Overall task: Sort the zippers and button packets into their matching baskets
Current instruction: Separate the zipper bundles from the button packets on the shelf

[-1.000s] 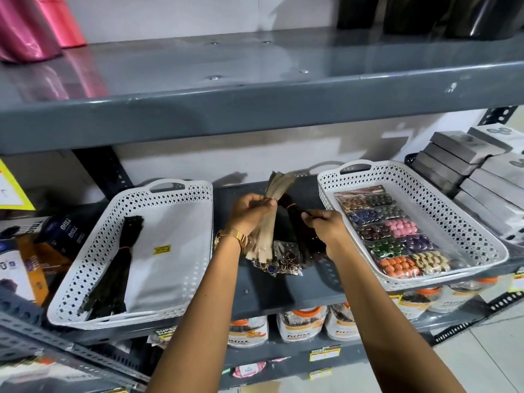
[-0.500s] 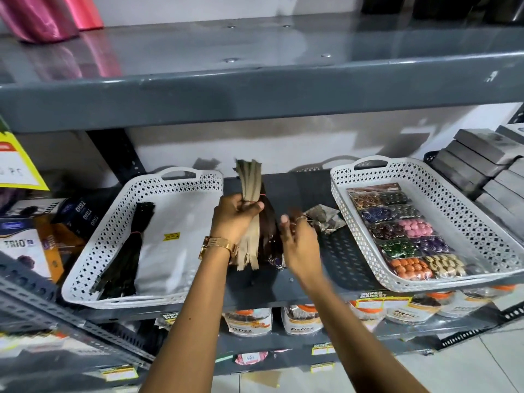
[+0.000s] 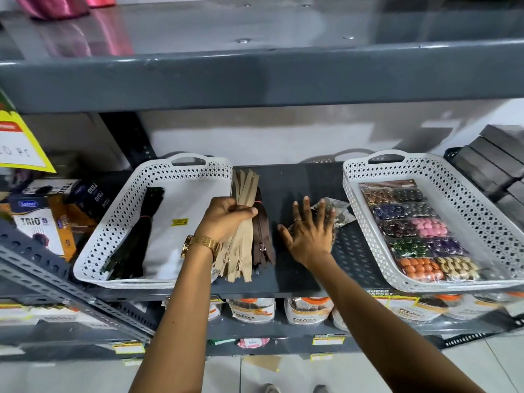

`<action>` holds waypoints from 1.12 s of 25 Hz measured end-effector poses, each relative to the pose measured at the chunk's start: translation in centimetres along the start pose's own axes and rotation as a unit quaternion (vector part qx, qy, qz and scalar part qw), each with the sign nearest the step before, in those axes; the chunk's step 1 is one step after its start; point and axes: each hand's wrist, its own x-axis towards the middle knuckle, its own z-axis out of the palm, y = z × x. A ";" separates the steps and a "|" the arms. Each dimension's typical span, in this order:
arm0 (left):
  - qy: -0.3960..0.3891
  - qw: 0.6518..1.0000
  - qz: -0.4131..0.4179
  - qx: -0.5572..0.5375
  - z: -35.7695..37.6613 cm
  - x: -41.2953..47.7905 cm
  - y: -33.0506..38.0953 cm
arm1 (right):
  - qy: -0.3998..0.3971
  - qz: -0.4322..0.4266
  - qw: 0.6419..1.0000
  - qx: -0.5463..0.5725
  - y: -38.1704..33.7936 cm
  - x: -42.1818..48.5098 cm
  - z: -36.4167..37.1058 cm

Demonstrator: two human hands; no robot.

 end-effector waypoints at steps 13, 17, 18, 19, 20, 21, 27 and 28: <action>-0.052 0.998 -0.033 -0.012 4.0 0.0 -0.1 | 0.002 -0.069 0.997 0.037 6.2 -0.7 0.1; -0.038 0.998 -0.040 -0.011 4.7 0.4 -0.7 | 0.159 -0.006 0.971 0.176 2.8 -1.6 -3.0; -0.030 0.999 -0.041 -0.006 4.8 0.4 -0.7 | 0.150 0.012 0.956 0.254 1.6 -1.6 -3.7; -0.027 0.999 -0.042 0.002 4.8 0.6 -0.7 | 0.096 0.015 0.928 0.360 0.7 -1.6 -4.2; -0.024 0.999 -0.040 0.001 4.8 0.6 -0.7 | 0.011 0.006 0.883 0.470 -0.2 -1.8 -4.5; -0.027 0.999 -0.039 -0.003 4.7 0.7 -0.7 | -0.063 -0.003 0.826 0.560 -0.9 -2.1 -4.5; 0.039 0.976 0.028 0.213 4.2 0.3 0.1 | -0.030 0.011 0.856 0.516 -0.7 -2.0 -3.7; 0.051 0.961 0.032 0.272 4.4 0.3 0.2 | -0.025 0.010 0.876 0.481 -0.8 -1.7 -3.3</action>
